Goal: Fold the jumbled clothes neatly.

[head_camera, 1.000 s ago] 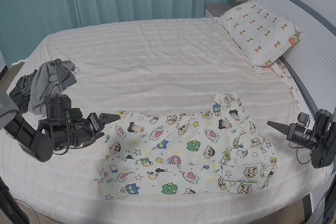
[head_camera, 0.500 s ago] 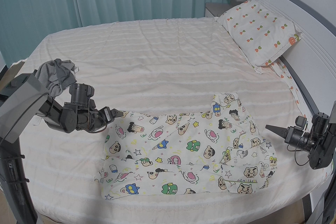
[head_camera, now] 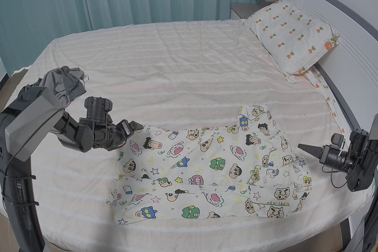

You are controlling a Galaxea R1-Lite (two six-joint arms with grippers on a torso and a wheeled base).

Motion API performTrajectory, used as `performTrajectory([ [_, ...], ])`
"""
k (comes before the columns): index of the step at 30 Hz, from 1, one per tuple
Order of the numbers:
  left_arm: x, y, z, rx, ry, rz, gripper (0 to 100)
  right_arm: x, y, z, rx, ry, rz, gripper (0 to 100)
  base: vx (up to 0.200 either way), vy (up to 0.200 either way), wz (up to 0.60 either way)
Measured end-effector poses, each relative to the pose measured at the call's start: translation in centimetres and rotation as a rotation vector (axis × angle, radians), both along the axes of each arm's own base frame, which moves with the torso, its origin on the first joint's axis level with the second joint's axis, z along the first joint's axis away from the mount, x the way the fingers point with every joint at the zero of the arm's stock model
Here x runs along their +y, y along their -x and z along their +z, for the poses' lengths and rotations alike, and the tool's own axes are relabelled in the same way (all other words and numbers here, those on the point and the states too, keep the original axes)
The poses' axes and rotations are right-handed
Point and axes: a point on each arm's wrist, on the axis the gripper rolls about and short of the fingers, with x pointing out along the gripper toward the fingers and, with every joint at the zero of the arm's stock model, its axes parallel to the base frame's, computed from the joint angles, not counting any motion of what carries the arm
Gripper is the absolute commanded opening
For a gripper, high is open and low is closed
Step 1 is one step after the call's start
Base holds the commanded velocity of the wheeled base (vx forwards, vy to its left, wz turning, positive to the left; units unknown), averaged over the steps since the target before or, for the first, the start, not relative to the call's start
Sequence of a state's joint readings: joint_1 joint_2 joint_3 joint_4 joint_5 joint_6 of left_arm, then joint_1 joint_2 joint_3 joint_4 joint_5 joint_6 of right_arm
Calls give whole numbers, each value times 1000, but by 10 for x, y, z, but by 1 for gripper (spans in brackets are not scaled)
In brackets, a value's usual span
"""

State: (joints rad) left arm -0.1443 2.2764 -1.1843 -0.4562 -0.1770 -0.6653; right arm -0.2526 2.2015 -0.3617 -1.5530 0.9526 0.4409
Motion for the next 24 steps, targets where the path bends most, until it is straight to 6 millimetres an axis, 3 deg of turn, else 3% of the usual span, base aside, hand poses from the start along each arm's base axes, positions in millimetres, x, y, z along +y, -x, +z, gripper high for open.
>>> performTrajectory([
  [15, -12, -14, -10, -30, 1, 51, 100, 1, 0, 0, 1, 0, 2, 100, 0, 0, 0],
  [24, 2, -22, -4, -67, -46, 93, 100, 1, 0, -1, 2, 0, 3, 100, 0, 0, 0],
])
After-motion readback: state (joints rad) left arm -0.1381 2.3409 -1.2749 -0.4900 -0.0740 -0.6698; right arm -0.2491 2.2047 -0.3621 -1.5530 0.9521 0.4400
